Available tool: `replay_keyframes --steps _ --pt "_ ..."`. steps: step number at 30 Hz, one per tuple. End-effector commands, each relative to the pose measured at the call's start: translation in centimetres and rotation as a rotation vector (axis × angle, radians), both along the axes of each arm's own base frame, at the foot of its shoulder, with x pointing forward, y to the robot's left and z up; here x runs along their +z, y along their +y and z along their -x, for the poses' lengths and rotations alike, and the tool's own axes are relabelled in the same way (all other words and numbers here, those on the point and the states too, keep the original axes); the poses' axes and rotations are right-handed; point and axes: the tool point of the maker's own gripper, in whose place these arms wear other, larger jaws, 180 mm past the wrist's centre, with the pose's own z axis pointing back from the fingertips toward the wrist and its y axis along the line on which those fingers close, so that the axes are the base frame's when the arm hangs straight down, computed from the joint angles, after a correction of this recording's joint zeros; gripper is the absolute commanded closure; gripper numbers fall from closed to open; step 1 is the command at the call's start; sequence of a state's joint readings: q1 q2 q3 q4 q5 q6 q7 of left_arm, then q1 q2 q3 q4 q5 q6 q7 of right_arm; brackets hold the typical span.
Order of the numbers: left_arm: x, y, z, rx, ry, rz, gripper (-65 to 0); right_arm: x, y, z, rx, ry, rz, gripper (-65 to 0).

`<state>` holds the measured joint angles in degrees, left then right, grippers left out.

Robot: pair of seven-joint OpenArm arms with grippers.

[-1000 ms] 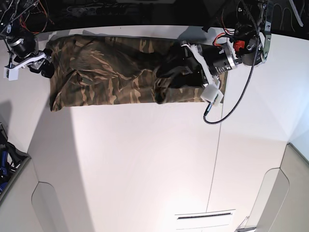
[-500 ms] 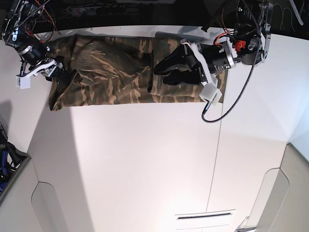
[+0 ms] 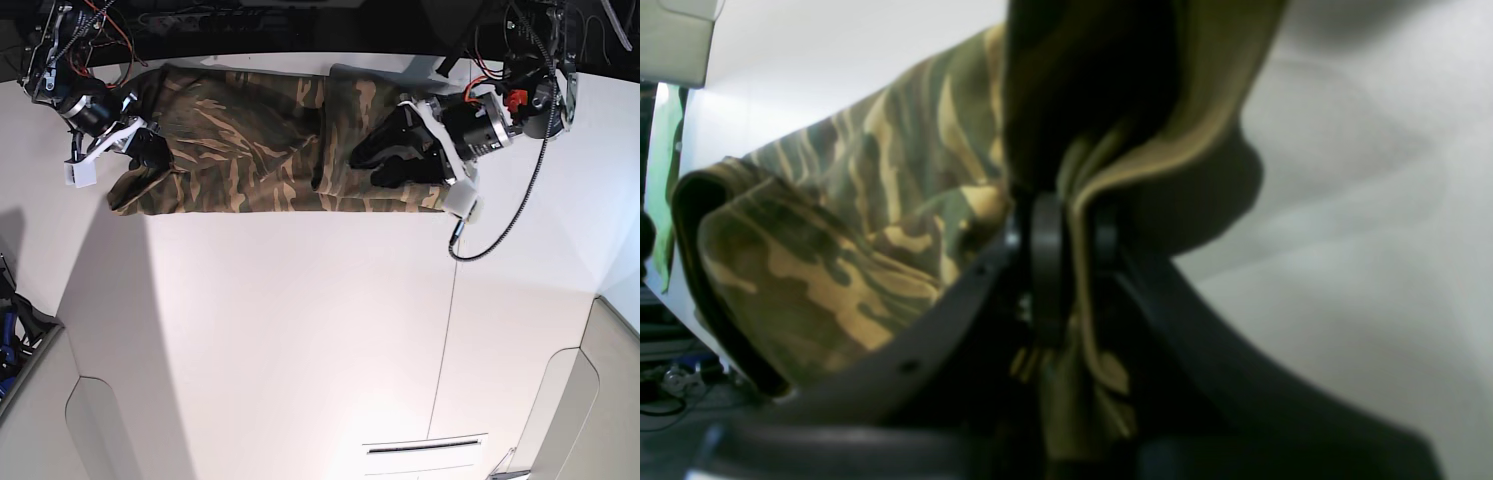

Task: Fold the T-shirt properly
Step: 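Fold one end of the strip toward the middle with the left gripper, then grasp the other end with the right gripper and fold it over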

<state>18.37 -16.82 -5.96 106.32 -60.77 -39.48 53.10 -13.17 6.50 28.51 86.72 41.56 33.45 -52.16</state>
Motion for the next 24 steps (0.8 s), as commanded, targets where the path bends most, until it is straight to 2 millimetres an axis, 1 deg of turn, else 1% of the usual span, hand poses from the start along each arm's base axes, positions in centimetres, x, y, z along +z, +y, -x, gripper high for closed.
replay_keyframes --steps 1,3,6,10,14,16,20,24 --pt "1.4 0.6 -0.8 0.019 -0.045 0.025 -34.6 0.0 -0.5 0.1 0.010 0.006 0.024 0.0" --pt "2.0 1.7 -1.1 0.049 -0.045 0.044 -34.6 0.2 -0.9 0.0 0.012 0.002 0.036 0.0" --pt "2.9 3.8 -1.5 0.099 -0.048 0.062 -34.6 0.5 -2.6 -0.1 0.025 0.001 0.083 0.0" --pt "3.3 7.1 -1.9 0.175 -0.056 0.021 -34.6 1.3 -6.0 -0.4 0.045 0.001 0.176 0.0" --pt "3.4 9.1 -1.8 0.224 -0.056 -0.005 -34.6 2.5 -9.7 -0.7 0.044 -0.004 0.267 0.0" --pt "3.1 9.5 -1.4 0.235 -0.044 -0.010 -34.6 3.4 -11.6 -0.9 0.035 -0.008 0.308 0.0" --pt "2.0 9.4 0.0 0.234 0.002 -0.014 -34.6 5.5 -14.7 -1.4 0.003 -0.034 0.356 0.0" --pt "0.6 9.5 1.7 0.237 0.063 -0.018 -34.6 8.4 -16.4 -2.3 -0.028 -0.071 0.329 0.0"
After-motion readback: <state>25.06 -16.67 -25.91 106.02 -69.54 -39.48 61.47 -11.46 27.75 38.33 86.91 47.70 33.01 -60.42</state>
